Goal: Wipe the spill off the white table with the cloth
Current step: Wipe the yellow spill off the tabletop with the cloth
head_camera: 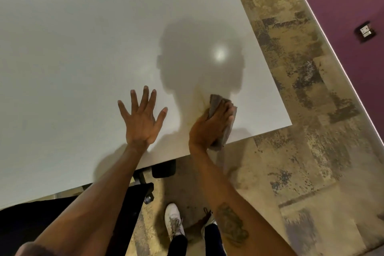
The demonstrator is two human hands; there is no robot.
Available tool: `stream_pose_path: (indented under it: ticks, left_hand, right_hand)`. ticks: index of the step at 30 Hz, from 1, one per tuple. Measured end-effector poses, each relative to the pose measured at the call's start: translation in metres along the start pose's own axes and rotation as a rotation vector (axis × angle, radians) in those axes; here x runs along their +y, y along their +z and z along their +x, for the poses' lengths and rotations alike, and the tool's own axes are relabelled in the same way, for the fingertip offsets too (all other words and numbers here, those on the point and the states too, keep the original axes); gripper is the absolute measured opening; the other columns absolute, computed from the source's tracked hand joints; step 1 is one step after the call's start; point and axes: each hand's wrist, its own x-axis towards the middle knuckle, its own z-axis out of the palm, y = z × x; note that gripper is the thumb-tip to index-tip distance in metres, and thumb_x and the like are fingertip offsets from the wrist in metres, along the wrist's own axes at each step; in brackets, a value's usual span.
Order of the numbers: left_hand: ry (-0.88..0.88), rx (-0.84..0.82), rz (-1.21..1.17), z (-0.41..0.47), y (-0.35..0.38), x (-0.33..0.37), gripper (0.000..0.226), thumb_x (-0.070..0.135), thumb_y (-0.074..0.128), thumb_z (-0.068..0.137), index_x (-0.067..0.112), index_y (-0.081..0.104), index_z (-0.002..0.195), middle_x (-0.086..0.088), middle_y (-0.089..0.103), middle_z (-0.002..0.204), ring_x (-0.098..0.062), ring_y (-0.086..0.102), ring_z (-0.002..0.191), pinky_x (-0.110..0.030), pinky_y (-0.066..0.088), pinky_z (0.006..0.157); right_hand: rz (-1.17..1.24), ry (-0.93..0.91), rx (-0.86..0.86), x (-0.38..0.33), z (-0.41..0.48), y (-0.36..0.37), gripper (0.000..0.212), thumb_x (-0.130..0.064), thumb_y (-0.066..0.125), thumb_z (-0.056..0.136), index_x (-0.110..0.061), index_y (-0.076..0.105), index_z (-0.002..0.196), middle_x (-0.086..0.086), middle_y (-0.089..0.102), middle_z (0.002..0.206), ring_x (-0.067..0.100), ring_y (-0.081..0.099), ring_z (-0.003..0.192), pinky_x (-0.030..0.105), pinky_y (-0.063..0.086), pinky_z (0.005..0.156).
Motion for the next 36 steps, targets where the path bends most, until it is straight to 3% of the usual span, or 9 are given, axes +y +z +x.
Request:
stream_pose_path:
  ticks: [5,9,12,17,25,29,32,36]
  left_hand:
    - [0.02,-0.017,0.023,0.003,-0.002,-0.001,0.08,0.069,-0.003,0.099,0.026,0.006,0.166,0.002,-0.001,0.174,-0.032,-0.003,0.161,-0.069,0.003,0.124]
    - [0.045,0.013,0.067,0.003,-0.002,-0.003,0.075,0.064,0.009,0.104,0.021,0.02,0.165,-0.003,0.013,0.173,-0.034,0.009,0.161,-0.07,0.012,0.121]
    - [0.09,0.099,0.063,0.003,0.001,-0.004,0.069,0.059,0.028,0.107,0.015,0.036,0.16,-0.008,0.029,0.168,-0.038,0.021,0.158,-0.072,0.017,0.119]
    - [0.047,0.043,0.077,0.007,-0.001,-0.001,0.071,0.062,0.031,0.104,0.02,0.034,0.161,-0.005,0.026,0.17,-0.038,0.019,0.158,-0.072,0.013,0.12]
    - [0.041,0.011,0.053,0.007,-0.007,0.0,0.067,0.057,0.025,0.106,0.02,0.034,0.161,-0.006,0.026,0.169,-0.039,0.019,0.158,-0.072,0.015,0.12]
    - [0.061,0.07,0.025,0.004,-0.008,0.001,0.058,0.046,0.031,0.11,0.016,0.039,0.159,-0.008,0.03,0.167,-0.039,0.021,0.157,-0.072,0.016,0.12]
    - [0.087,0.114,-0.023,0.002,-0.007,0.0,0.052,0.034,0.035,0.111,0.013,0.04,0.158,-0.009,0.031,0.167,-0.04,0.021,0.157,-0.073,0.016,0.119]
    - [0.048,0.025,-0.06,0.003,-0.007,0.0,0.055,0.031,0.022,0.111,0.017,0.022,0.165,0.0,0.015,0.173,-0.034,0.005,0.161,-0.071,0.006,0.122]
  right_hand:
    - [-0.064,0.011,0.127,-0.02,0.015,0.025,0.05,-0.023,0.037,0.099,0.002,0.041,0.143,0.02,0.043,0.15,0.034,0.034,0.144,0.044,0.019,0.122]
    - [-0.057,0.001,0.081,-0.033,0.042,0.049,0.05,-0.016,0.045,0.1,0.002,0.038,0.146,0.019,0.038,0.154,0.032,0.027,0.148,0.039,0.012,0.125]
    - [-0.01,-0.017,0.051,-0.047,0.065,0.064,0.05,-0.014,0.047,0.099,0.003,0.038,0.146,0.021,0.039,0.153,0.035,0.029,0.146,0.044,0.016,0.124]
    - [0.04,-0.126,0.003,-0.07,0.101,0.089,0.046,-0.012,0.051,0.096,0.005,0.046,0.139,0.027,0.043,0.148,0.042,0.032,0.143,0.051,0.023,0.121]
    - [0.157,-0.34,-0.524,-0.077,0.15,0.091,0.047,-0.02,0.058,0.094,-0.006,0.051,0.138,0.013,0.051,0.143,0.029,0.039,0.139,0.041,0.03,0.118]
    - [0.12,-0.471,-0.747,-0.07,0.157,0.076,0.053,-0.021,0.058,0.094,-0.01,0.046,0.144,0.01,0.043,0.152,0.021,0.034,0.144,0.025,0.019,0.12]
    - [0.075,-0.619,-0.913,-0.065,0.154,0.068,0.052,-0.017,0.057,0.095,-0.011,0.044,0.145,0.009,0.042,0.153,0.02,0.033,0.145,0.037,0.022,0.123]
    - [0.019,-0.754,-1.03,-0.051,0.138,0.052,0.054,-0.019,0.059,0.095,-0.012,0.043,0.146,0.009,0.041,0.154,0.021,0.033,0.146,0.045,0.024,0.123]
